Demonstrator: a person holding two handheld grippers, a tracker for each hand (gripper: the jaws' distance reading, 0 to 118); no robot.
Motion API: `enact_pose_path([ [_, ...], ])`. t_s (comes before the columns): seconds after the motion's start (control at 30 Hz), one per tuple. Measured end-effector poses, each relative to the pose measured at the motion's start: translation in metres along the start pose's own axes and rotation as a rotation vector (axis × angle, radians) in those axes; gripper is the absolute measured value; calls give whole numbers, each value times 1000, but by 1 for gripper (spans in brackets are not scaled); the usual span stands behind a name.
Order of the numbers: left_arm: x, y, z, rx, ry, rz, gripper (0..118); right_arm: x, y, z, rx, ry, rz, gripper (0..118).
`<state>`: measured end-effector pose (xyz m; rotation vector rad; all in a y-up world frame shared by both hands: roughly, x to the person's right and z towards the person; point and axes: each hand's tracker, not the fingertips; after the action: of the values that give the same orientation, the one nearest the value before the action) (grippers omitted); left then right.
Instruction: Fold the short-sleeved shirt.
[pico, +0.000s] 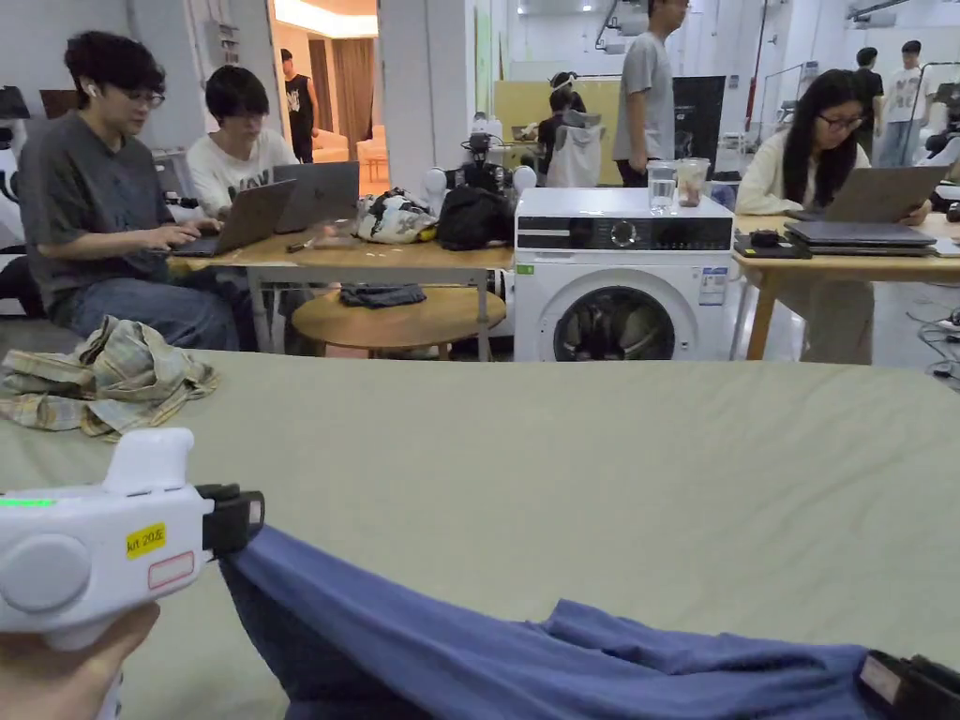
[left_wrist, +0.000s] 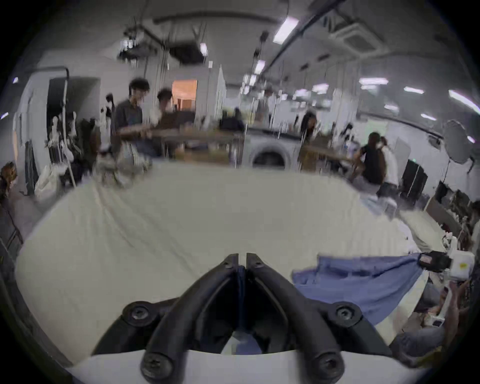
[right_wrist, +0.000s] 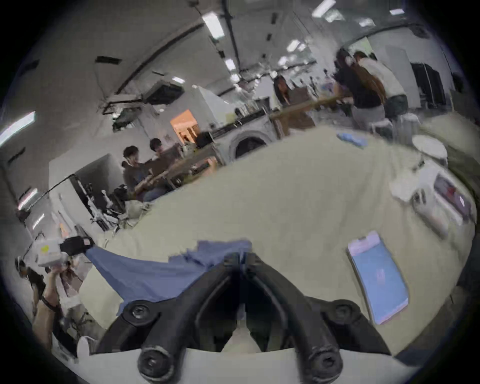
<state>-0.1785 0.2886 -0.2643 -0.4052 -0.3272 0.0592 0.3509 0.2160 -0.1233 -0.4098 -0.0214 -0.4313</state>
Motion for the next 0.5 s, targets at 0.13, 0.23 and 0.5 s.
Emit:
enact_pose_path([
  [0.13, 1, 53, 32, 160, 21, -20, 0, -32, 57, -13, 87, 39, 86, 0],
  [0.23, -1, 86, 39, 227, 45, -40, 0, -55, 101, -23, 114, 46, 146, 0],
  [0.5, -6, 162, 29, 352, 104, -43, 0, -108, 208, -41, 245, 36, 221, 0],
])
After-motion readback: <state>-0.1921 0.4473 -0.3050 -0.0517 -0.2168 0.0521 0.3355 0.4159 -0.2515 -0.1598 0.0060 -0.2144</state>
